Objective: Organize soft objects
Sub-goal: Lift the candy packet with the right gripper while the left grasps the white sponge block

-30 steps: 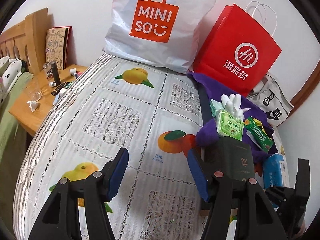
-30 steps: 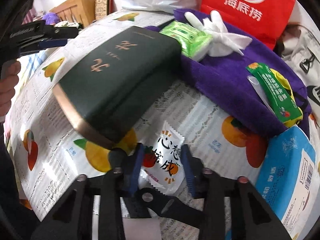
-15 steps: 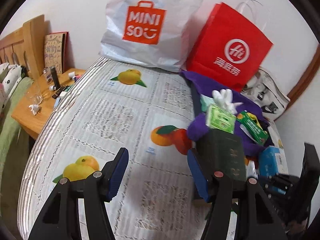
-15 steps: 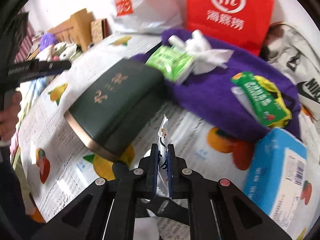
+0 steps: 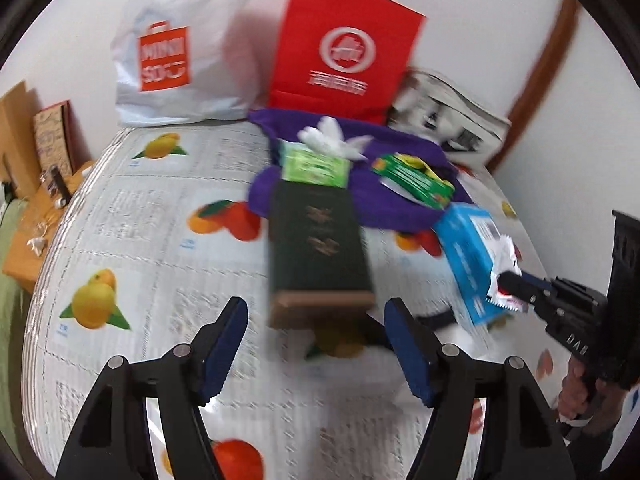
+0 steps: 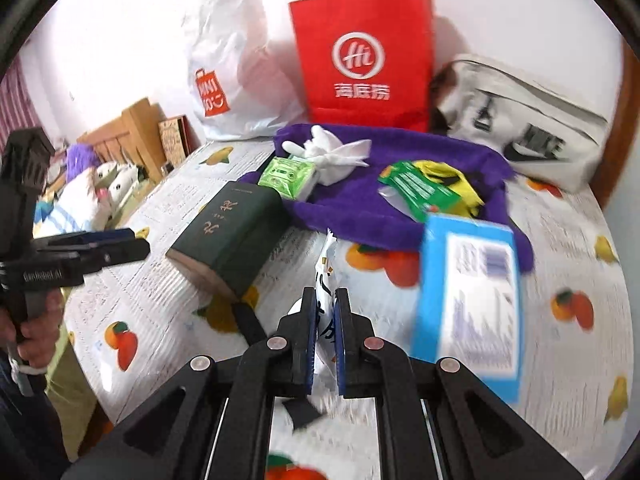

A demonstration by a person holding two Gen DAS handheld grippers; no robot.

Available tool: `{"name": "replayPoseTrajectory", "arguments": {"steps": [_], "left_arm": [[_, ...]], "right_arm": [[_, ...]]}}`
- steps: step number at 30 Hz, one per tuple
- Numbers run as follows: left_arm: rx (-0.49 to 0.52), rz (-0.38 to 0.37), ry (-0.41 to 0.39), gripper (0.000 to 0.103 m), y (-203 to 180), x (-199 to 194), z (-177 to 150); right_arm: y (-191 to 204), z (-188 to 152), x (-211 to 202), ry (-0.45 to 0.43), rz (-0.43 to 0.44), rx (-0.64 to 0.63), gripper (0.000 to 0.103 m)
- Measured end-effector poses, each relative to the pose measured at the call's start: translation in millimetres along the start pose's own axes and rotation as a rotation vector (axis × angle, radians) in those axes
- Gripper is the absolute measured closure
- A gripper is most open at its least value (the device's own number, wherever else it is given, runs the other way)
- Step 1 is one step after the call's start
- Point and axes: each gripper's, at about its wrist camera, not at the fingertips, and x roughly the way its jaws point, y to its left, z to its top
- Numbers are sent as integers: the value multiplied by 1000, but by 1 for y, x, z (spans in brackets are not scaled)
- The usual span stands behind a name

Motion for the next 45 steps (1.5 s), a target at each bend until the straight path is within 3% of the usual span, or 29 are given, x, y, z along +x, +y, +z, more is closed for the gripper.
{"name": "replayPoseTrajectory", "arguments": {"steps": [10,23,25,26,28,38,45], "left_arm": [[128,-98,85,33,-60,15,-35],[231,-62,179,33,-92,56,-59],[241,-40,178,44,-95,62,-60],[238,-35,184,59,-94,64,-60],[223,-51,192,64,-93,66,-59],[212,0,97,66,-86,30,-42],[167,-4,47,66,-77,6,-33]], "right_arm": [[-32,-62,-49,-31,-25,115,95],[-63,-115,-25,45,-28,202,94],[-65,-119,-19,61,-23,207,94],[-66,-121,-16,65,-23,208,94],[-67,-124,-12,77,-23,210,94],[-63,-132,-11,104,-2,233,94],[-51,-114,-33,60,-6,194,94]]}}
